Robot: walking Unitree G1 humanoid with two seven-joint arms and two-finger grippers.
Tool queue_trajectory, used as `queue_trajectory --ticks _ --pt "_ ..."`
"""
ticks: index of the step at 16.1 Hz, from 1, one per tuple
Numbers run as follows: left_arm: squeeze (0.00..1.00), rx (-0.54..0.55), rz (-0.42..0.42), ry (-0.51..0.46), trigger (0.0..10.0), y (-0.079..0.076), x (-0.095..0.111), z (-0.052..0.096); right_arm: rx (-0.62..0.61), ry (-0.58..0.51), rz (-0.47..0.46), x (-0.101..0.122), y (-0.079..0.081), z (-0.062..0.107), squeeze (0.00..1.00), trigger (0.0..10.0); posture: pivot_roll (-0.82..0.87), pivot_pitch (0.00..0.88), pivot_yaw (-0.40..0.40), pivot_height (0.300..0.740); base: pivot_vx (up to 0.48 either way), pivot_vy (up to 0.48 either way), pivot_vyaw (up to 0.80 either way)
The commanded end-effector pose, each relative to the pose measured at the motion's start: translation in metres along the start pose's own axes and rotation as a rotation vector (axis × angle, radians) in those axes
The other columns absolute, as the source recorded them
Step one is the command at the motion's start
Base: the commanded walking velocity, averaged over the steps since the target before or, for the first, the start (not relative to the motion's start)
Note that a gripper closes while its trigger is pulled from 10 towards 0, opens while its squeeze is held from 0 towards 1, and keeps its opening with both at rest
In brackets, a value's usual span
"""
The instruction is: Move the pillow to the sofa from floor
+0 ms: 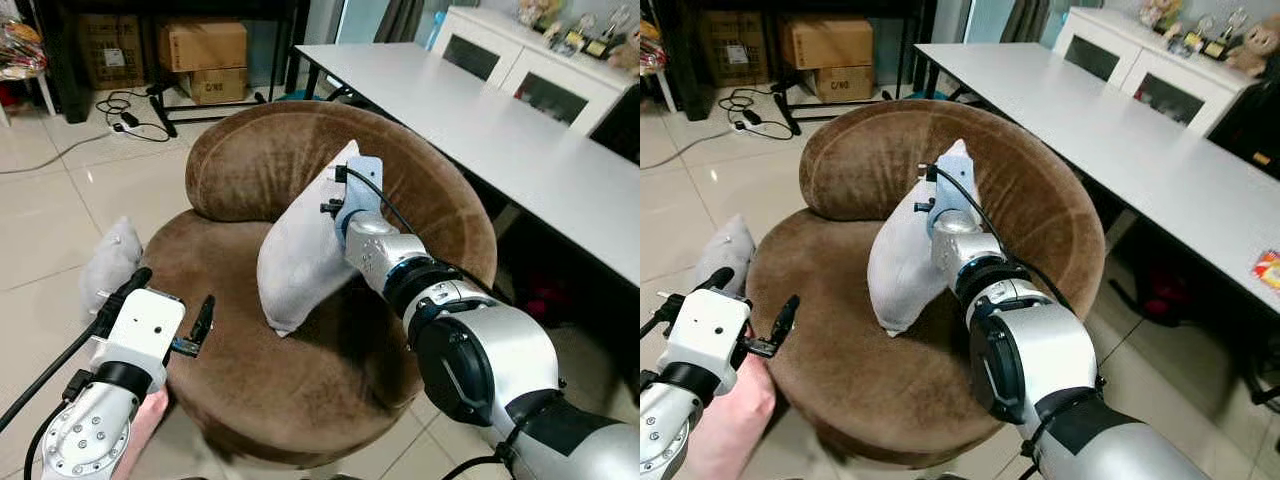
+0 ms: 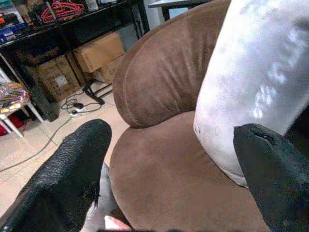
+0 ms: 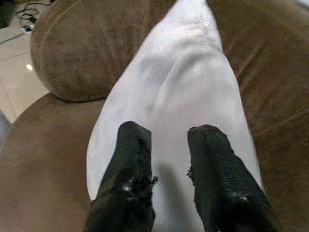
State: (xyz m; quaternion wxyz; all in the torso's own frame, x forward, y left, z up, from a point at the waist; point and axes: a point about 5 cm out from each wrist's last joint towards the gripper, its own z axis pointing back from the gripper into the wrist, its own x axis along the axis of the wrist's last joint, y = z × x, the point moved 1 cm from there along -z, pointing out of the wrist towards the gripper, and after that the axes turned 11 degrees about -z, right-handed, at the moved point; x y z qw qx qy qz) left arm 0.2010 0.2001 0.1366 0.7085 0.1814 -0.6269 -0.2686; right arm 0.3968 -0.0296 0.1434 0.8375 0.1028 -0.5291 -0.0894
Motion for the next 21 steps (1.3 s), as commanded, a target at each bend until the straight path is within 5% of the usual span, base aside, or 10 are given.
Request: queue_trajectory --ticks 1,3,4,7,12,14,15,18,21 --pt "0.00 0.006 0.000 -0.022 10.0 -0.001 0.005 -0.001 -0.020 -0.065 -0.009 0.017 0.001 0.001 1.00 10.0 0.18 0.000 -0.220 0.740 0.000 0.000 0.00" --pt "0.00 0.009 -0.002 -0.027 10.0 -0.001 0.006 -0.003 -0.023 -0.082 -0.028 0.022 0.001 0.001 1.00 10.0 0.18 0.000 -0.216 0.740 0.000 0.000 0.00" --pt "0.00 0.010 -0.003 -0.034 10.0 0.000 0.007 -0.006 -0.010 -0.105 -0.024 0.029 -0.002 0.001 0.04 10.0 0.17 0.000 -0.213 0.740 0.000 0.000 0.00" --pt "0.00 0.055 0.051 -0.032 10.0 0.001 0.006 -0.012 0.082 -0.160 0.025 0.038 -0.022 -0.003 0.00 10.0 0.15 0.000 -0.204 0.740 0.000 0.000 0.00" --pt "0.00 0.113 0.103 -0.041 10.0 -0.003 0.004 -0.025 0.288 -0.139 0.053 0.009 -0.076 -0.001 0.00 10.0 0.07 0.000 -0.152 0.740 0.000 0.000 0.00" --pt "0.00 0.109 0.103 -0.066 10.0 -0.006 0.007 -0.030 0.319 -0.169 0.005 -0.003 -0.095 0.016 0.00 10.0 0.03 0.000 -0.098 0.740 0.000 0.000 0.00" --pt "0.00 0.089 0.099 -0.071 10.0 -0.007 0.003 -0.026 0.359 -0.210 0.018 -0.013 -0.100 0.041 0.00 10.0 0.01 0.000 -0.073 0.740 0.000 0.000 0.00" --pt "0.00 0.124 0.134 -0.074 10.0 0.002 -0.001 -0.021 0.305 -0.275 0.072 -0.029 -0.107 0.079 0.00 10.0 -0.02 0.000 -0.036 0.740 0.000 0.000 0.00" --pt "0.00 0.165 0.163 -0.057 10.0 0.002 0.000 -0.021 0.176 -0.250 0.007 -0.033 -0.116 0.083 0.00 10.0 0.00 0.000 -0.067 0.740 0.000 0.000 0.00"
